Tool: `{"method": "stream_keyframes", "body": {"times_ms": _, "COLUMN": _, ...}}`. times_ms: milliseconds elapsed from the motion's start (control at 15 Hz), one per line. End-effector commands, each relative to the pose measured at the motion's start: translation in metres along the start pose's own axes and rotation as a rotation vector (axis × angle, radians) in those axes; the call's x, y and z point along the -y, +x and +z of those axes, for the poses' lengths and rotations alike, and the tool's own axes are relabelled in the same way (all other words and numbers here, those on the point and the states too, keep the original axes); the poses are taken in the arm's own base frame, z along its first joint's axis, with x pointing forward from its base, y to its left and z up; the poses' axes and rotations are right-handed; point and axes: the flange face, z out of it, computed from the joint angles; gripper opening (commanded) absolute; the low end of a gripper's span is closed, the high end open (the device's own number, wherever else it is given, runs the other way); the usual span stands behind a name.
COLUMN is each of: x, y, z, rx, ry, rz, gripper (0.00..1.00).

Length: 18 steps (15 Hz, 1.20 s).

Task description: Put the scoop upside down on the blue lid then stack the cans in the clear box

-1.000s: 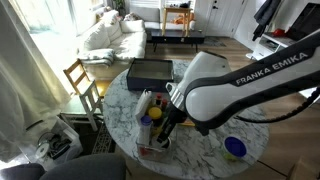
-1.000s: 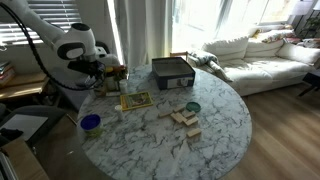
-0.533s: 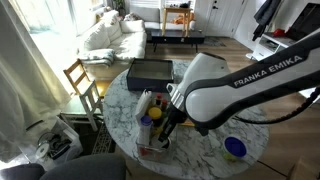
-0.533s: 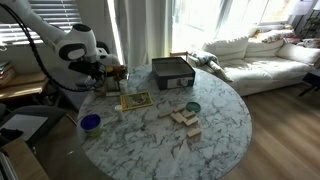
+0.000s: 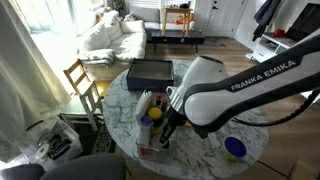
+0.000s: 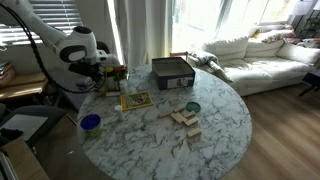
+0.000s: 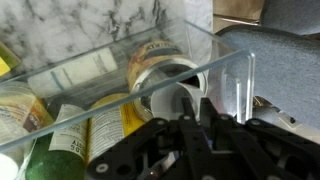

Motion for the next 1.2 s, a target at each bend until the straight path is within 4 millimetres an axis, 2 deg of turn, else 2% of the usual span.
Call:
{"method": "stream_keyframes", "body": {"times_ms": 0, "x": -0.001, "y": -0.002, "z": 0.006, "rx": 0.023, "ry": 0.001, "rz": 0.011, "gripper": 0.00}}
{"method": "stream_keyframes", "body": {"times_ms": 133, "x": 0.000, "y": -0.002, "z": 0.002, "rx": 0.022, "ry": 0.005, "rz": 0.012, "gripper": 0.01}}
{"method": "stream_keyframes", "body": {"times_ms": 667, "x": -0.010, "y": 0.001, "z": -0.040, "rx": -0.035, "ry": 0.047, "rz": 0.018, "gripper": 0.01}}
{"method": "stream_keyframes", "body": {"times_ms": 1133, "x": -0.024, "y": -0.002, "z": -0.071, "rx": -0.209, "ry": 0.193, "rz": 0.091, "gripper": 0.01}}
